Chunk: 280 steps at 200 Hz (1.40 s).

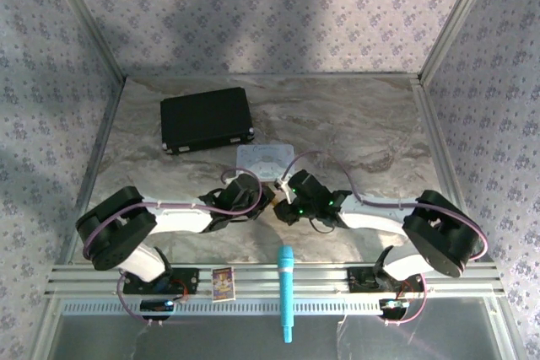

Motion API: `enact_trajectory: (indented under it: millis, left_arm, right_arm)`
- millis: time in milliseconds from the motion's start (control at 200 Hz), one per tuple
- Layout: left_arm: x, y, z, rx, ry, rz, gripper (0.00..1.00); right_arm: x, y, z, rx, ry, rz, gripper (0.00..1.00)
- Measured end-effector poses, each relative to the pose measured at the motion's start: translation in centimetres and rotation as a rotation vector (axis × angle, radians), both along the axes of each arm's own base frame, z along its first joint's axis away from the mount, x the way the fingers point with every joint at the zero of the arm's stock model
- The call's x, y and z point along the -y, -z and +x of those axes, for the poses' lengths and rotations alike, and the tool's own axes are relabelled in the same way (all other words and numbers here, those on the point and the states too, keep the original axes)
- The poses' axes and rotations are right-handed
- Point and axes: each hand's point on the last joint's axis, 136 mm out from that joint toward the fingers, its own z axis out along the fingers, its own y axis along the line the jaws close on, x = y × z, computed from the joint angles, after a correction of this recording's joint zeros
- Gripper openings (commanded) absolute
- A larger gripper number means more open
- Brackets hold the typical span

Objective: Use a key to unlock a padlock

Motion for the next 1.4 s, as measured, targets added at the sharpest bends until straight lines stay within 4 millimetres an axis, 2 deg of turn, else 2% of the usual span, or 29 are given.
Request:
enact_trajectory:
  millis: [130, 230, 555, 675, 875, 1074, 1174, 1399]
  left_arm:
    - [-0.1, 0.0, 0.0, -0.002, -0.003, -0.004, 0.0]
    - [-0.1, 0.0, -0.1, -0.002, -0.003, -0.003, 0.0]
    - [0.3, -0.4, -0.2, -0.013, -0.002, -0.033, 0.0]
    - [-0.1, -0.3, -0.4, -0.01, 0.001, -0.029, 0.0]
    - [-0.1, 0.0, -0.7, 0.001, 0.019, -0.005, 0.03]
    - [-0.2, 0.2, -0.8, 0.006, 0.035, 0.014, 0.0]
    - [-0.3, 0.2, -1.0, 0.009, 0.042, 0.022, 0.0]
    - [-0.6, 0.5, -1.7, -0.001, 0.074, 0.056, 0.0]
  right_arm:
    - [-0.1, -0.1, 0.0, 0.028, -0.009, -0.013, 0.07]
    - [-0.3, -0.2, -0.1, 0.017, -0.022, 0.009, 0.05]
    - [0.1, -1.0, -0.5, -0.185, -0.03, 0.286, 0.02]
    - [-0.2, -1.0, -0.7, -0.322, -0.036, 0.419, 0.02]
    - [-0.5, -0.9, -1.2, -0.398, -0.032, 0.457, 0.03]
    - [-0.4, -0.5, -1.2, -0.416, -0.005, 0.445, 0.15]
    - [-0.1, -0.8, -1.0, -0.431, 0.026, 0.453, 0.3]
    - [1.6, -1.8, 1.4, -0.34, 0.137, 0.454, 0.32]
